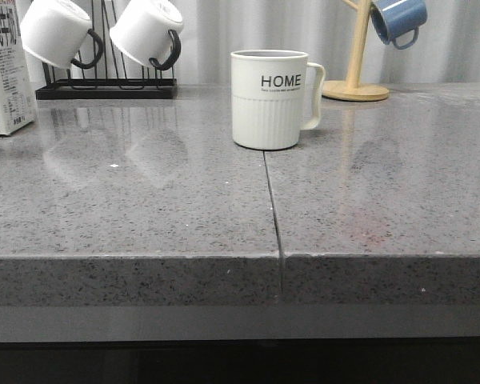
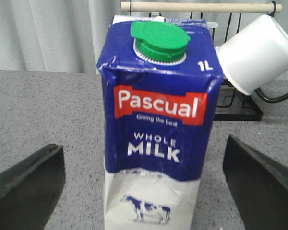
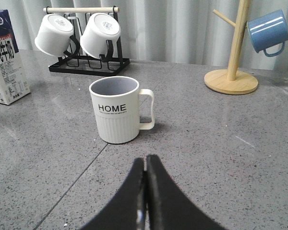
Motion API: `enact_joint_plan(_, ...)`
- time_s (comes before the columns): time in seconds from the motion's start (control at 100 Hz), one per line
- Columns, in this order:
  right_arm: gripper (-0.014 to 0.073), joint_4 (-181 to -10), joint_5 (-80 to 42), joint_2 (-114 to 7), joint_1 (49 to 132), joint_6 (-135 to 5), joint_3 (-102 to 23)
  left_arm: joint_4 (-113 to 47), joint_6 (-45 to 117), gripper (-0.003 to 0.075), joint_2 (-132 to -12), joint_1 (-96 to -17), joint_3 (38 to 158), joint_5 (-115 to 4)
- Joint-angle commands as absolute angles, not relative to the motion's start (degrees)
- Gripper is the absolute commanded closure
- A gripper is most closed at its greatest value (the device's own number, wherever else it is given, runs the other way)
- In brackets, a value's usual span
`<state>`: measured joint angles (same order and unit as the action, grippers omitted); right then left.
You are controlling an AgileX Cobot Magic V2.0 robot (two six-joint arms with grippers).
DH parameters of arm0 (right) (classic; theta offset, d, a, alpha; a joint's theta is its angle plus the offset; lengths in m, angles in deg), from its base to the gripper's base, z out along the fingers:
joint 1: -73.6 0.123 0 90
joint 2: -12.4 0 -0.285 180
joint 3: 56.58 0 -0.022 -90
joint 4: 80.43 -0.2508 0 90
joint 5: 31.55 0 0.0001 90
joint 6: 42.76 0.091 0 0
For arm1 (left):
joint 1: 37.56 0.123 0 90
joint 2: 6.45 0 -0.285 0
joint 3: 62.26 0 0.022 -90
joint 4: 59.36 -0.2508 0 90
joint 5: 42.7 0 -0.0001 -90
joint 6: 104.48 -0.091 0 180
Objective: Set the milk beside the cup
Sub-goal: 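Close the left gripper around the Pascual milk carton, then lift the milk carton with the left gripper and carry it beside the mug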
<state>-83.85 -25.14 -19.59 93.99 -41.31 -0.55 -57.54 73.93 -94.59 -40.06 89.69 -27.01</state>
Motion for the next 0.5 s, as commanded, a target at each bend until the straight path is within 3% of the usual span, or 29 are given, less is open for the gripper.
enact_joint_plan(0.0,0.0661,-83.81,-29.32,-19.7,93.97,-41.82,-2.08,-57.23,75.04,0.0081,-94.76,-40.58,93.54,-21.91)
enact_joint_plan(0.33,0.0661,-83.81,-29.32,-19.7,93.97,-41.82,-2.08,-57.23,76.21,0.0087,-100.4,-40.58,99.19,-21.91)
enact_joint_plan(0.49,0.0661,-83.81,-29.32,-19.7,93.97,-41.82,-2.08,-57.23,76.21,0.022,-101.19,-40.58,99.33,-21.91)
